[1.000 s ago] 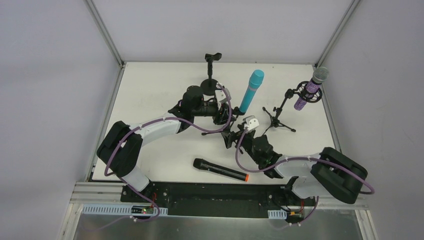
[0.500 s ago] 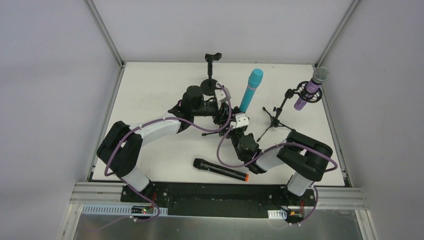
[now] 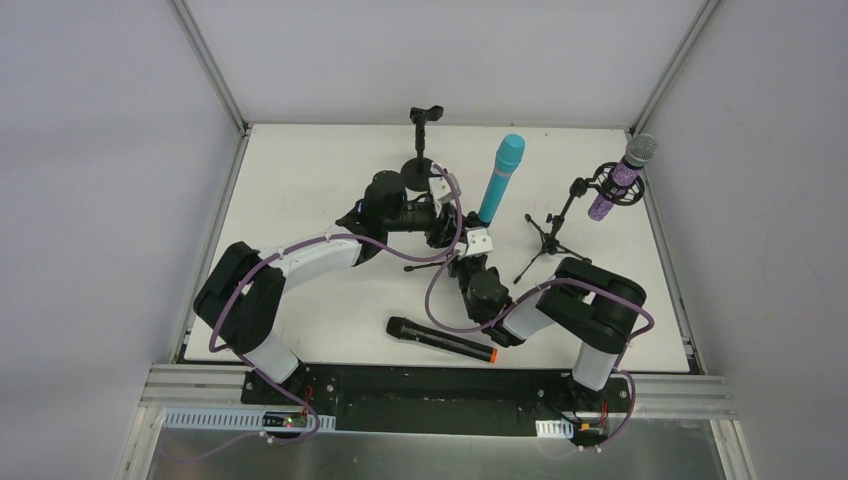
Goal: Attach the microphones to the stand
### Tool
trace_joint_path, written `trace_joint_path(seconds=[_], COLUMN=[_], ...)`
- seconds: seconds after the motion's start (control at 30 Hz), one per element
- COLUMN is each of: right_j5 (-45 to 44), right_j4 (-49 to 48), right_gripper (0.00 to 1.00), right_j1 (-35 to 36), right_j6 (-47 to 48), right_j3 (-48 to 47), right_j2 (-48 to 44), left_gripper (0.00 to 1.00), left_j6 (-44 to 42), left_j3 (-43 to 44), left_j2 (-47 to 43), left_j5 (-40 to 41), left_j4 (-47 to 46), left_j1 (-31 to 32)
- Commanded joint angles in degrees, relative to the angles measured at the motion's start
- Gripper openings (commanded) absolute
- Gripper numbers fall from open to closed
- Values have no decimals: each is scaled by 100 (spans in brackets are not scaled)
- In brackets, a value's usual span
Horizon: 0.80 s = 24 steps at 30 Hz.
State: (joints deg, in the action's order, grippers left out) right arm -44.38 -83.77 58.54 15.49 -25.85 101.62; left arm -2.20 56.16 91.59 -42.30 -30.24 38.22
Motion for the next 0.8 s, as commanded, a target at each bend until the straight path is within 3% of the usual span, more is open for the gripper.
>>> trace_joint_path(seconds=[0.0,0.07,0.77], right_j5=[-304,-271,-71], right_j4=[-359,-359,-351], right_gripper=[9,0,0], right_j1=[-23,-25,454], right_j6=[-122,-130,182], right_j3=[-182,-184,-376], right_j2=[77,96,361], left_gripper=[0,0,0], left_j6=[168,166,-114], left_j3=[95,88,295], left_j2=[-259,-285,-1039], left_j5=[-157,-149,-59], left_j4=[-333,-342,360], left_j1=[28,28,-72])
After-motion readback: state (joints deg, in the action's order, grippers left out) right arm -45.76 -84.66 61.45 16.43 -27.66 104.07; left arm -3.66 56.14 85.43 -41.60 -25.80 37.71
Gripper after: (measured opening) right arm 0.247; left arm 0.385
